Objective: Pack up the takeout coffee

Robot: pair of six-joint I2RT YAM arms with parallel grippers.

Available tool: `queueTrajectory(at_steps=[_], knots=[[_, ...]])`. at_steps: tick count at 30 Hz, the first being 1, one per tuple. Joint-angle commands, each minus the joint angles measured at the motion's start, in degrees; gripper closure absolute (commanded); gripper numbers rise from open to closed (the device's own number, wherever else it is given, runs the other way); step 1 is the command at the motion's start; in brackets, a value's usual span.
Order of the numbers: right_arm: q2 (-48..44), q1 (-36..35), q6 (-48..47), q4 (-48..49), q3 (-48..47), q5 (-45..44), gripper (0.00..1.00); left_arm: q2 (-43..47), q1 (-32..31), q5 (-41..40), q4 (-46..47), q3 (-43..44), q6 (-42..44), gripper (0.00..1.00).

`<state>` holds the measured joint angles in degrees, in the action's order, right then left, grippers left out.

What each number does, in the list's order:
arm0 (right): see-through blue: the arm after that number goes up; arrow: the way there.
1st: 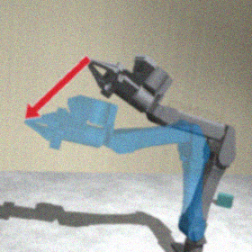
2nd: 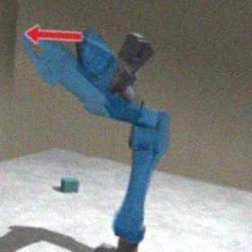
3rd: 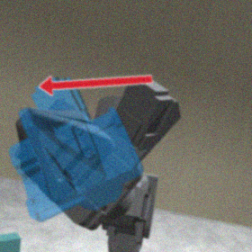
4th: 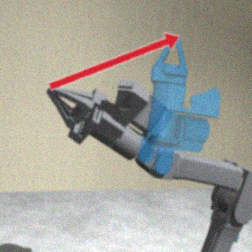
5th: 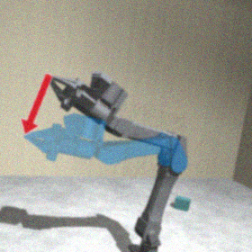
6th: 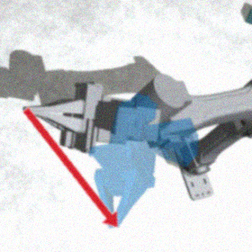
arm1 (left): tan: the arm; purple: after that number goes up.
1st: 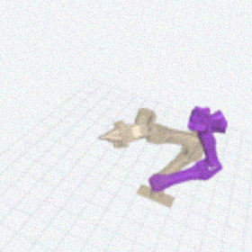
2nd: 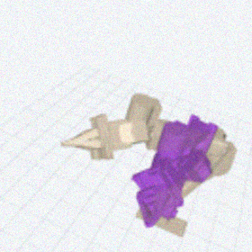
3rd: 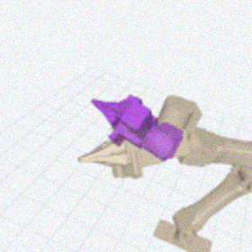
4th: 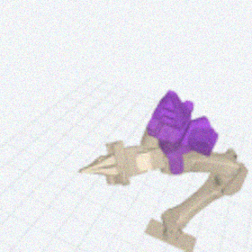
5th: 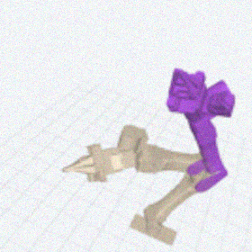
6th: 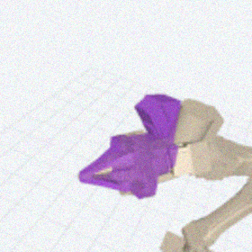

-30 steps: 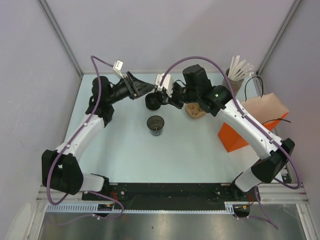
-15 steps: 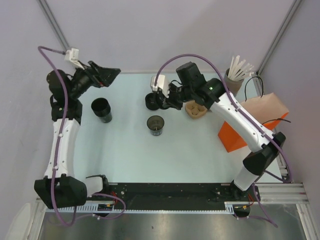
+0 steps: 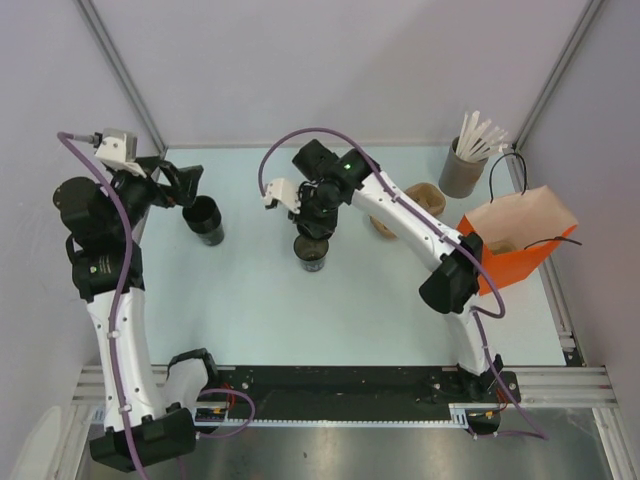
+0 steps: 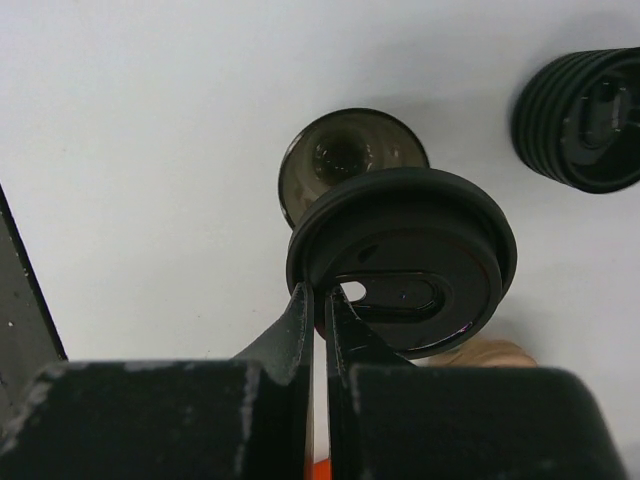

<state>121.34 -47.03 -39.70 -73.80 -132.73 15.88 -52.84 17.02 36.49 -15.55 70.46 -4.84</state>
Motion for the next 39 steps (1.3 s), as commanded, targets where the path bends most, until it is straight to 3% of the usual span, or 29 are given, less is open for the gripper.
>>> queueTrajectory(at_steps=[1,15,39], knots=[[2.8,-1.8,-1.8,-8.8,-4.0,-3.2,1.00,1.1,0.7,-4.8,-2.7,-3.2,4.7,0.00],[8.5,-3.5,-2.0,-9.6,-5.8,-6.3,0.99,2.0,1.3,-3.3,-2.2,-6.0,4.2,0.00],[9.5,-4.9,-2.5,-10.3,-3.9,-6.7,0.97,2.2,1.9,-1.5,-0.9,-8.0,2.8,0.00]])
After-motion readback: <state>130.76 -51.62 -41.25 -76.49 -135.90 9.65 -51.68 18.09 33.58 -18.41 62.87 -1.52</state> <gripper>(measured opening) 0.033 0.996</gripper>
